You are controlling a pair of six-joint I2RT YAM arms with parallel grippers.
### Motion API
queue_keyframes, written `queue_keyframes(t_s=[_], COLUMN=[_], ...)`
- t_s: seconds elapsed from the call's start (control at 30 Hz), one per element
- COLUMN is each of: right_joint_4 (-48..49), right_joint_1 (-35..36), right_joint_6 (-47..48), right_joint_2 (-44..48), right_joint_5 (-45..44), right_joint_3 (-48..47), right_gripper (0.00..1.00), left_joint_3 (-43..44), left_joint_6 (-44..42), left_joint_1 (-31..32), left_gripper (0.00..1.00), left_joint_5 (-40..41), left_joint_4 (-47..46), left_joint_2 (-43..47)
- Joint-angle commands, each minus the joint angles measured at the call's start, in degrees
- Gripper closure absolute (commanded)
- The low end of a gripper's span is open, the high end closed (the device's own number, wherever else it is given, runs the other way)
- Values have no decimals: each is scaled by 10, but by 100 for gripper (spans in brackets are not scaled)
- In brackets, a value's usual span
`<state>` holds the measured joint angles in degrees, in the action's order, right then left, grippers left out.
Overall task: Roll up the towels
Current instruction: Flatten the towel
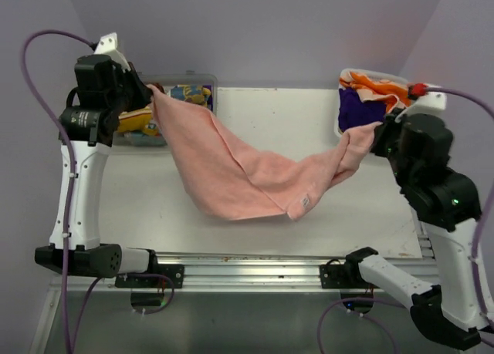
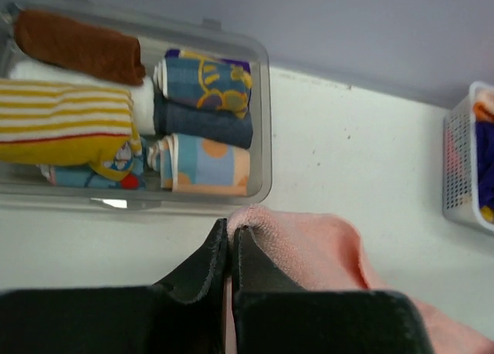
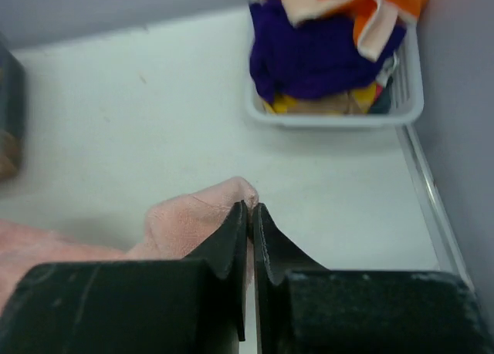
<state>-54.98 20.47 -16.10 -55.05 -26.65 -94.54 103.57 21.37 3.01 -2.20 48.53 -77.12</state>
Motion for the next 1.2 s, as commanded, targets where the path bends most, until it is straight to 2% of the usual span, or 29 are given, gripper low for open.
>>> queue_keyframes(t_s=[0.0, 0.03, 0.07, 0.1, 0.13, 0.17, 0.2, 0.27, 0.33, 0.43, 0.57, 0.63, 0.73, 0.87, 1.03, 1.17], right_joint_4=[-36, -31, -35, -42, -53, -64, -60, -25, 5, 22, 34, 44, 94, 129, 170, 199], right_joint_1=[-3, -4, -8, -10, -9, -10, -9, -9, -8, 24, 167, 207, 272, 372, 418, 437], right_joint_6=[-31, -32, -31, -33, -36, -47, -52, -55, -63, -81, -132, -177, -223, -242, -255, -261], right_joint_2=[-48, -64, -83, -105, -147, -159, -162, -136, -102, -89, -98, -107, -127, -195, -290, -327], right_joint_5=[-48, -41, -33, -27, -24, -20, -1, 38, 98, 121, 99, 104, 126, 115, 115, 126], right_joint_3=[123, 142, 162, 164, 163, 162, 166, 195, 224, 267, 333, 357, 419, 408, 411, 420], right_gripper=[100, 85, 69, 54, 35, 31, 27, 26, 23, 23, 23, 23, 23, 21, 20, 28], left_joint_3=[-106, -120, -131, -132, -129, -123, -126, -158, -192, -258, -396, -473, -543, -580, -568, -566], left_joint_6=[-9, -17, -20, -24, -26, -26, -26, -23, -14, 0, 36, 63, 96, 121, 146, 150], left_joint_1=[-5, -5, -4, -5, -5, -5, -4, -5, -5, -4, -3, -2, -2, -2, -2, -2], left_gripper=[100, 100, 93, 74, 63, 55, 41, 22, 16, 18, 23, 25, 26, 27, 27, 27], left_joint_5=[-44, -46, -45, -40, -33, -31, -32, -32, -12, -4, 19, 19, 9, 12, 52, 47], left_joint_4=[-53, -60, -59, -54, -44, -28, -26, -48, -57, -35, -22, -27, -41, -49, -33, -42], left_joint_2=[-51, -69, -89, -130, -147, -159, -161, -119, -88, -40, 56, 89, 124, 116, 91, 86])
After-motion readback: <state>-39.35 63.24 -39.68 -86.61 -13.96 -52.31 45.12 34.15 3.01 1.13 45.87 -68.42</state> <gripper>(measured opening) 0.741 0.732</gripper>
